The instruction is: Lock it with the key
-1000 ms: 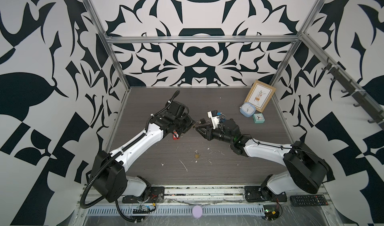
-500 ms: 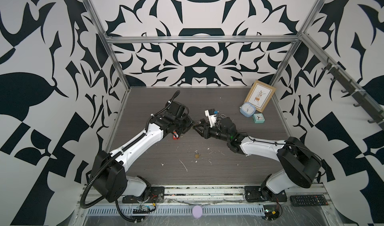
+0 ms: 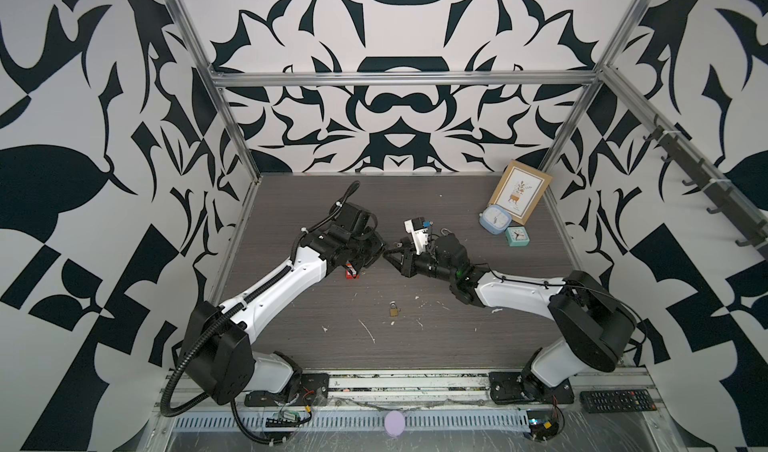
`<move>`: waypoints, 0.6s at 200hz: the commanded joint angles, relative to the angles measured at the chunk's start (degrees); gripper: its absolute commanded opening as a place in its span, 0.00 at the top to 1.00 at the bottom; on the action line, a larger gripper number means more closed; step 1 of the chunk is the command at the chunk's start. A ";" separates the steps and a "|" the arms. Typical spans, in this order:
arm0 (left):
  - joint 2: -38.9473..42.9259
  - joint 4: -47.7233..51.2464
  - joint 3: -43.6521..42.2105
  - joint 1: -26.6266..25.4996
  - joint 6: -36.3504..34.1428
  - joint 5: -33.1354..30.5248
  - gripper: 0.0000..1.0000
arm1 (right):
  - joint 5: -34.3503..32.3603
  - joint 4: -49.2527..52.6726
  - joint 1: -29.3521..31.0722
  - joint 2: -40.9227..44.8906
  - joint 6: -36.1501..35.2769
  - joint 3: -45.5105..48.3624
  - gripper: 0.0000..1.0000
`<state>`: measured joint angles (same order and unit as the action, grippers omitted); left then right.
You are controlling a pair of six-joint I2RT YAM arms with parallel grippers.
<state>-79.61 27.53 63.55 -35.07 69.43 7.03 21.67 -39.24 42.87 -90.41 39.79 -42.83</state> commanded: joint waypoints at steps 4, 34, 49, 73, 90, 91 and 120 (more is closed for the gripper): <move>0.60 0.59 0.74 -0.27 0.45 -0.37 1.00 | 0.21 -1.10 0.34 -0.28 -0.04 -1.91 0.86; 0.51 0.59 0.90 -0.28 0.54 -0.35 1.00 | 0.38 0.07 0.37 -0.78 -0.04 -2.64 0.89; 0.36 0.64 0.96 -0.27 0.60 -0.59 1.00 | 0.55 0.38 0.28 -1.05 -0.06 -2.78 0.89; 0.16 0.80 1.08 -0.26 0.53 -0.82 1.00 | 0.57 0.49 0.29 -0.76 -0.07 -2.70 0.79; -0.13 0.79 1.14 -0.26 0.54 -0.81 1.00 | 0.43 0.79 0.29 -0.56 -0.25 -2.70 0.77; -0.16 0.83 1.14 -0.26 0.54 -0.84 1.00 | 0.45 0.81 0.29 -0.56 -0.25 -2.70 0.77; -0.46 0.86 1.31 -0.27 0.66 -0.72 1.00 | 0.43 1.34 0.29 -0.17 -0.43 -2.94 0.73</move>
<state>-79.75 27.77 63.57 -35.22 69.65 6.31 22.04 -37.45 42.89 -91.48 40.12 -43.86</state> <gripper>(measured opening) 0.339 0.260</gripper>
